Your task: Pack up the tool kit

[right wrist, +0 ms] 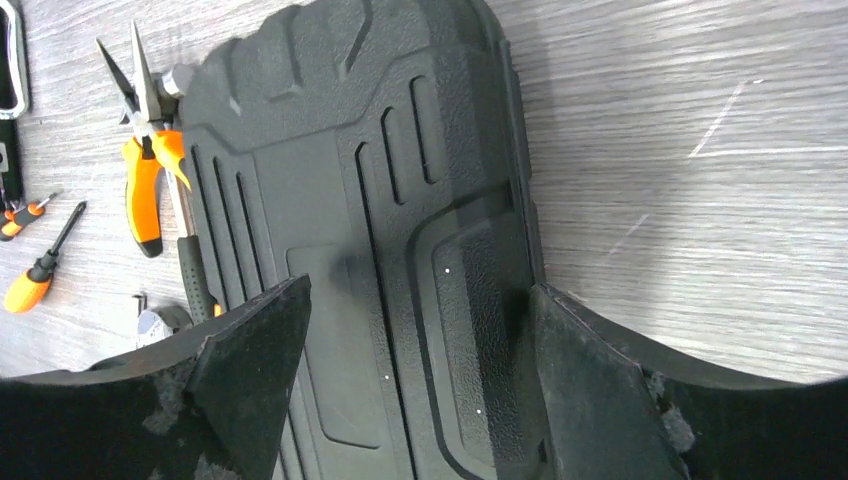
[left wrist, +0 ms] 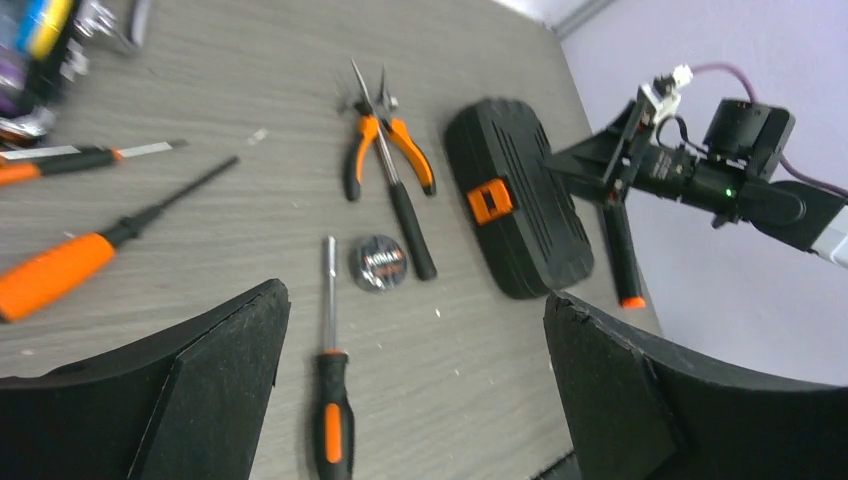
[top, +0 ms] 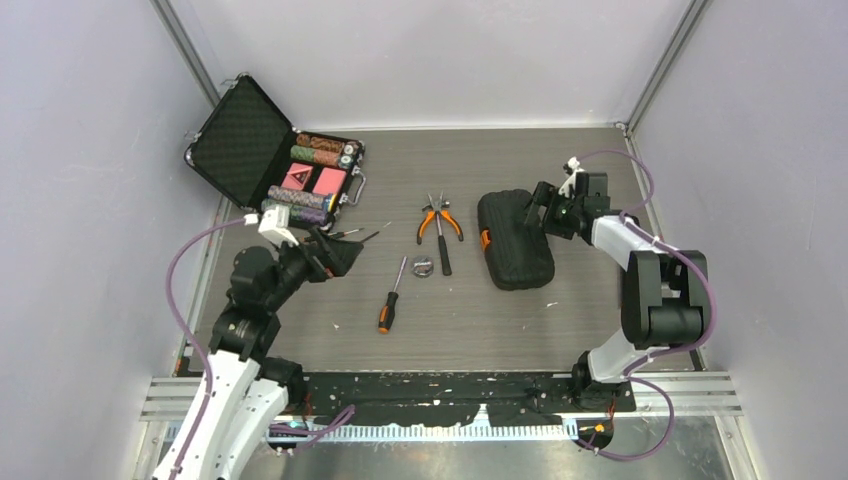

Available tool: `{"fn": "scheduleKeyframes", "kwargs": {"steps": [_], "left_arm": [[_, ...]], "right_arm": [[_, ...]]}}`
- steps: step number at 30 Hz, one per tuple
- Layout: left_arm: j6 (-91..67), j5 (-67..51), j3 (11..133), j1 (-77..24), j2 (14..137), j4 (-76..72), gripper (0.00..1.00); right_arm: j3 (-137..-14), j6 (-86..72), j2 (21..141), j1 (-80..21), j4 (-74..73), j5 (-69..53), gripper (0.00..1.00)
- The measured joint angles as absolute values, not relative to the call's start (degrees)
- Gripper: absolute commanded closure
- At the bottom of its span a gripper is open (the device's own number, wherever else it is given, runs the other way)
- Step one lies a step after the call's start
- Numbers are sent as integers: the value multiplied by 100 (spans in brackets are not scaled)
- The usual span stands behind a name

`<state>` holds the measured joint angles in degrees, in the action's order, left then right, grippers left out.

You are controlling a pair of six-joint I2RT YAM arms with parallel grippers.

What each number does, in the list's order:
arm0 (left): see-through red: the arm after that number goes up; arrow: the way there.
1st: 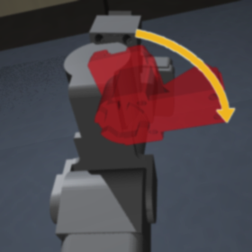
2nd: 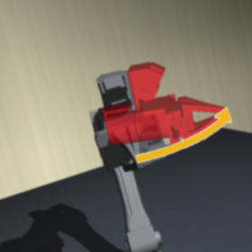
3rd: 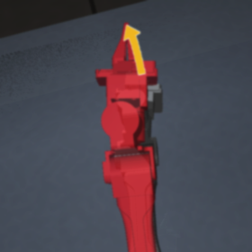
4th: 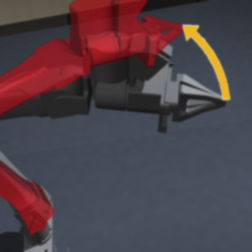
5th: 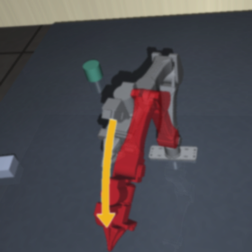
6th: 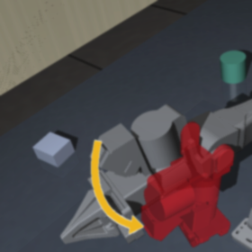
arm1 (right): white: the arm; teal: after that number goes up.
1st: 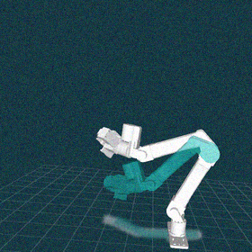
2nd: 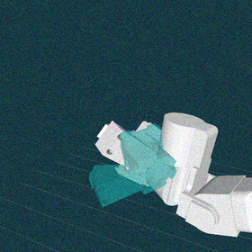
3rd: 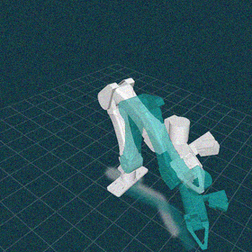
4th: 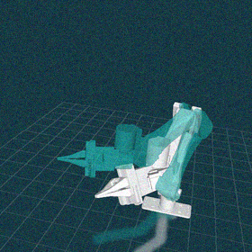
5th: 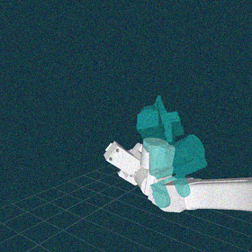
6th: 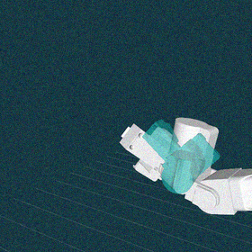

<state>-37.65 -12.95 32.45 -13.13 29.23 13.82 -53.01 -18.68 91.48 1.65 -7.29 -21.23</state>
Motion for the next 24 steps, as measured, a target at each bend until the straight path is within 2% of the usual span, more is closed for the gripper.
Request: {"fn": "scheduleKeyframes", "kwargs": {"steps": [5, 15, 19, 24], "left_arm": [[-4154, -1896, 3291, -1675, 3872, 1192, 0], [-4403, -1726, 3653, -3188, 5669, 434, 0], [-4464, -1623, 4029, -3395, 6436, 191, 0], [-4473, -1542, 4244, -3662, 6810, 23, 0]], "right_arm": [[-4687, -1997, 8700, -257, -427, -1887, 21], [-2842, -2552, 6912, -648, -75, -1767, 23], [-2552, -2622, 6445, -666, -106, -1754, 24], [-2696, -2569, 6528, -666, -224, -1745, 26]]}}
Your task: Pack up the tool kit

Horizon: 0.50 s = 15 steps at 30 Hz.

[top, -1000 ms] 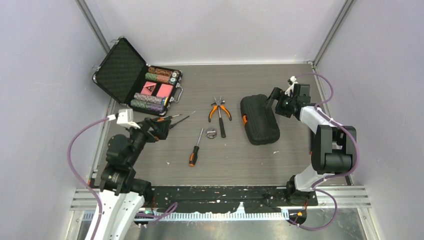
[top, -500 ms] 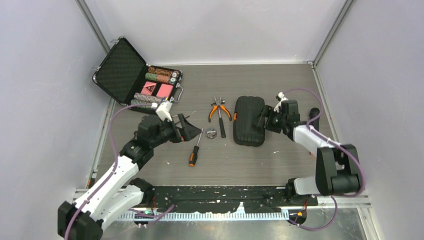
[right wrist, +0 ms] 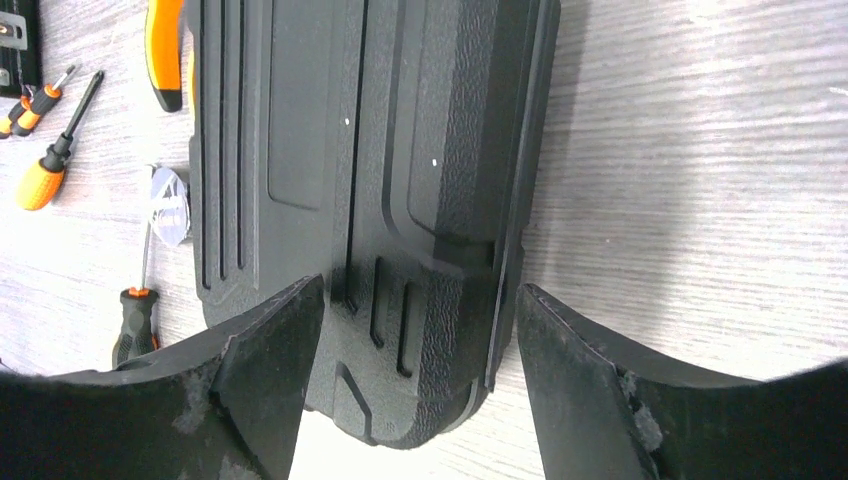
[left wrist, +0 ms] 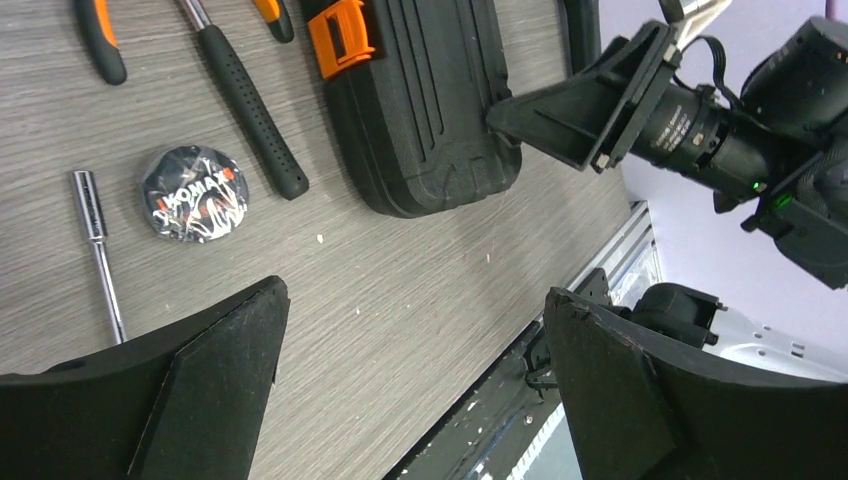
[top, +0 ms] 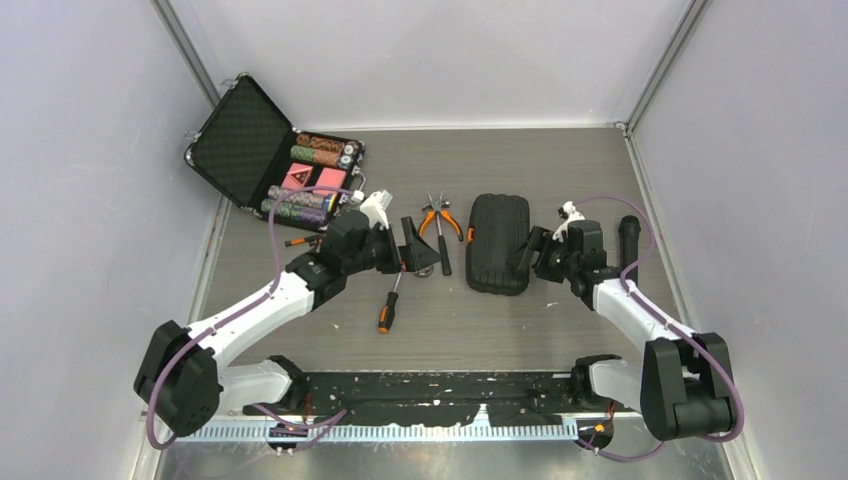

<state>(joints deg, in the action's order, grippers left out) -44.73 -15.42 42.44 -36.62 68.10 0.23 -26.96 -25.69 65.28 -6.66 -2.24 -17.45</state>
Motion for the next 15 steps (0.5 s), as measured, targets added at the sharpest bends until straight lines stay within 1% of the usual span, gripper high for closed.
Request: {"fn": "scheduleKeyframes", "kwargs": {"steps": [5, 9, 10, 11, 13, 15], "left_arm": [[-4471, -1457, 4204, -3782, 6788, -10, 0], [-4456, -1297, 3979, -3787, 6611, 5, 0], [-4449, -1258, 3927, -3787, 6565, 34, 0], [-4438, -1232, 3894, -3787, 6528, 60, 0], [-4405, -1151, 3846, -3789, 6462, 139, 0], [-4340, -1092, 3813, -3789, 6407, 183, 0]], "right_arm": [[-2947, -2571, 6820, -666, -187, -1745, 29], [-3183, -2591, 7201, -663, -19, -1763, 37], [-3186, -2596, 7253, -663, 54, -1778, 40], [-3173, -2613, 7293, -663, 123, -1820, 45], [-3022, -2676, 7308, -663, 340, -1920, 50], [-2840, -2744, 7251, -661, 582, -1975, 53]]}}
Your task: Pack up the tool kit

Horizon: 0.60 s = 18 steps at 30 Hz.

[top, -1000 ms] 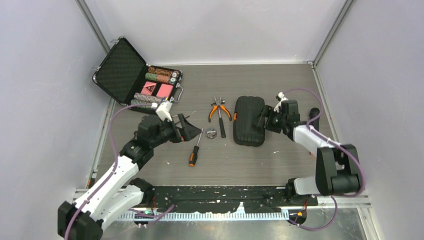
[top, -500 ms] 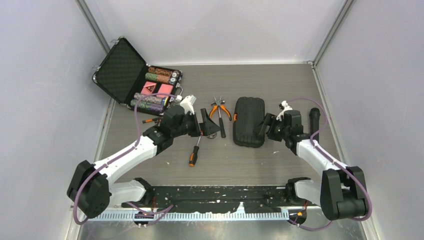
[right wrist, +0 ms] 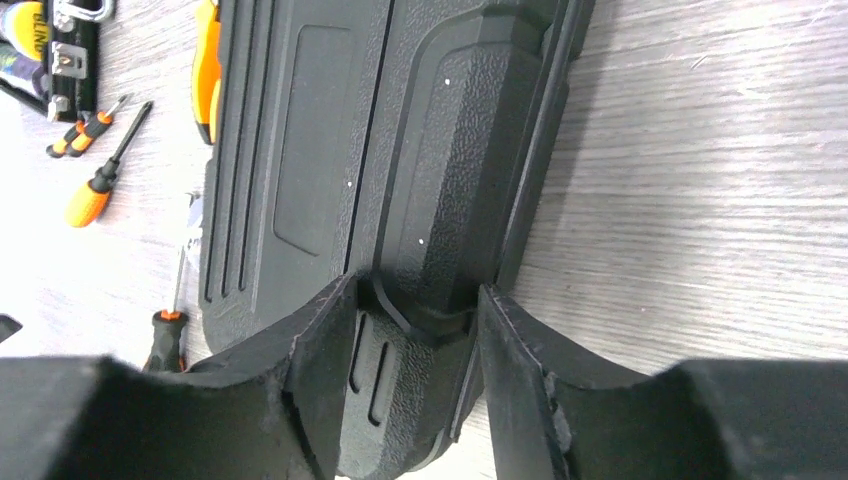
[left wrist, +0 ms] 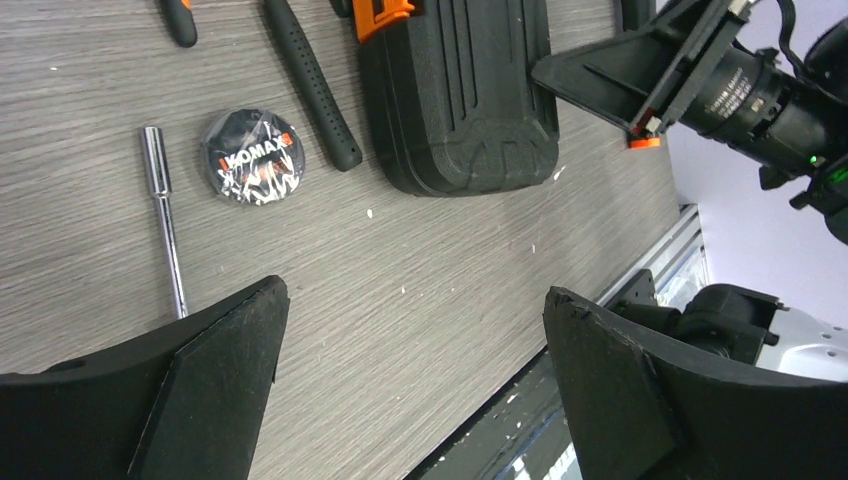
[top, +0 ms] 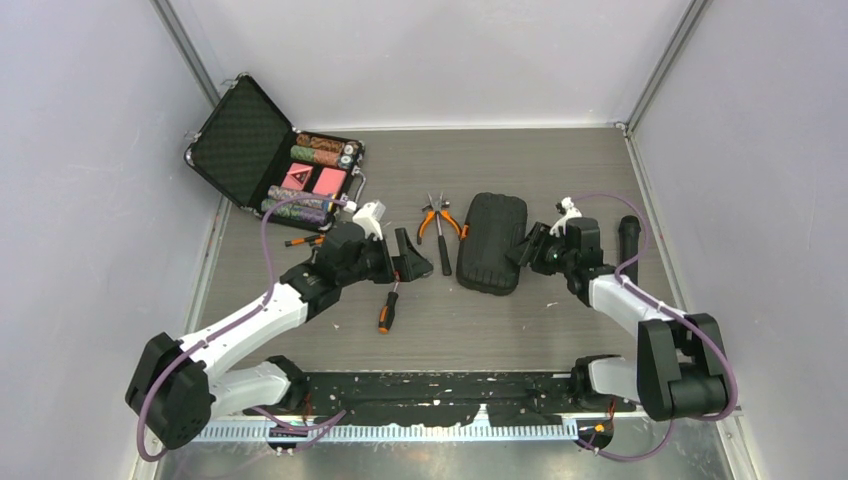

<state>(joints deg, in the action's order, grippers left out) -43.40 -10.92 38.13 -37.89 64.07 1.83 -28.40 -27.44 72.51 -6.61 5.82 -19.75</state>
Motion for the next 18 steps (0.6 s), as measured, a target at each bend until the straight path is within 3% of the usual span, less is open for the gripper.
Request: {"fn": "scheduleKeyframes", "kwargs": {"steps": [9, 18], "left_arm": [[-4187, -1004, 3800, -3903, 6420, 309, 2], [-4119, -1004, 4062, -4110, 6997, 423, 5]], "right_arm": [[-1848, -3033, 5894, -670, 550, -2095, 65], [-1739, -3181, 4497, -696, -915, -1756, 64]]}}
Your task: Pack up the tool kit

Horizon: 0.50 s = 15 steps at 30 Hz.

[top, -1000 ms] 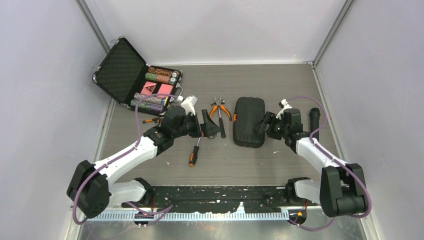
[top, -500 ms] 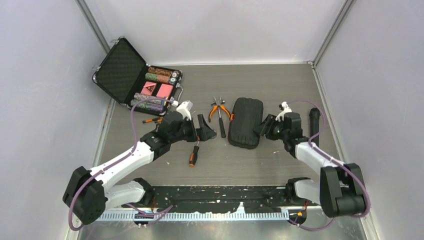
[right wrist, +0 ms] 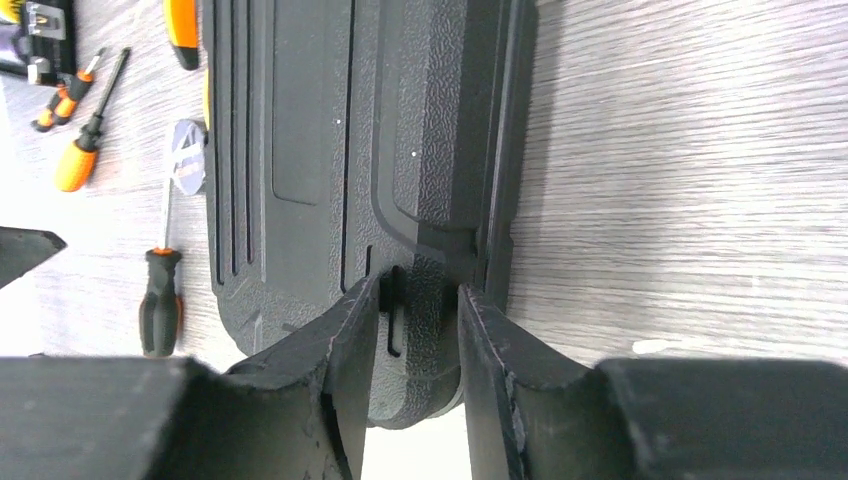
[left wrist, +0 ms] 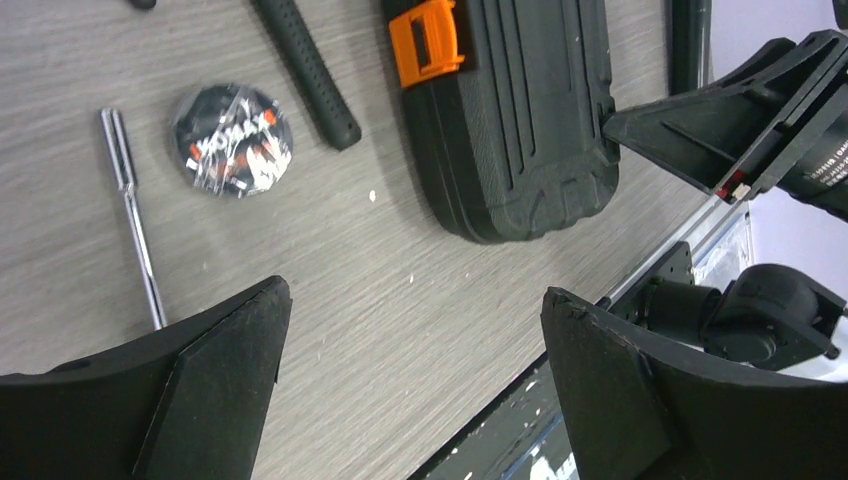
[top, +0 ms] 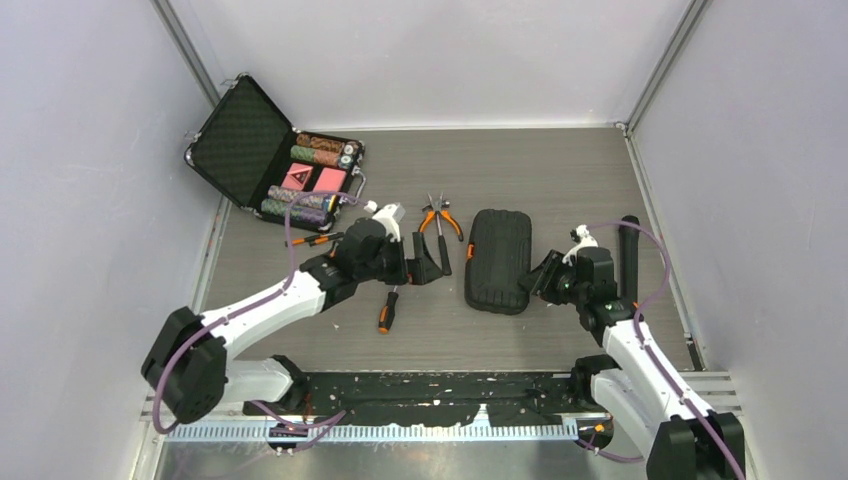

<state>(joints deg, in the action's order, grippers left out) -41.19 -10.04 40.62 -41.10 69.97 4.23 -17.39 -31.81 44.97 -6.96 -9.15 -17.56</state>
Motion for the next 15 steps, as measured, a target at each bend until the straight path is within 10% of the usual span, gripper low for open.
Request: {"fn": "scheduleKeyframes", "kwargs": {"steps": [15], "left_arm": [[-4053, -1149, 6451, -4178, 9557, 416, 16]], "right_arm": [[-3607, -2902, 6392, -554, -1007, -998, 59]]}}
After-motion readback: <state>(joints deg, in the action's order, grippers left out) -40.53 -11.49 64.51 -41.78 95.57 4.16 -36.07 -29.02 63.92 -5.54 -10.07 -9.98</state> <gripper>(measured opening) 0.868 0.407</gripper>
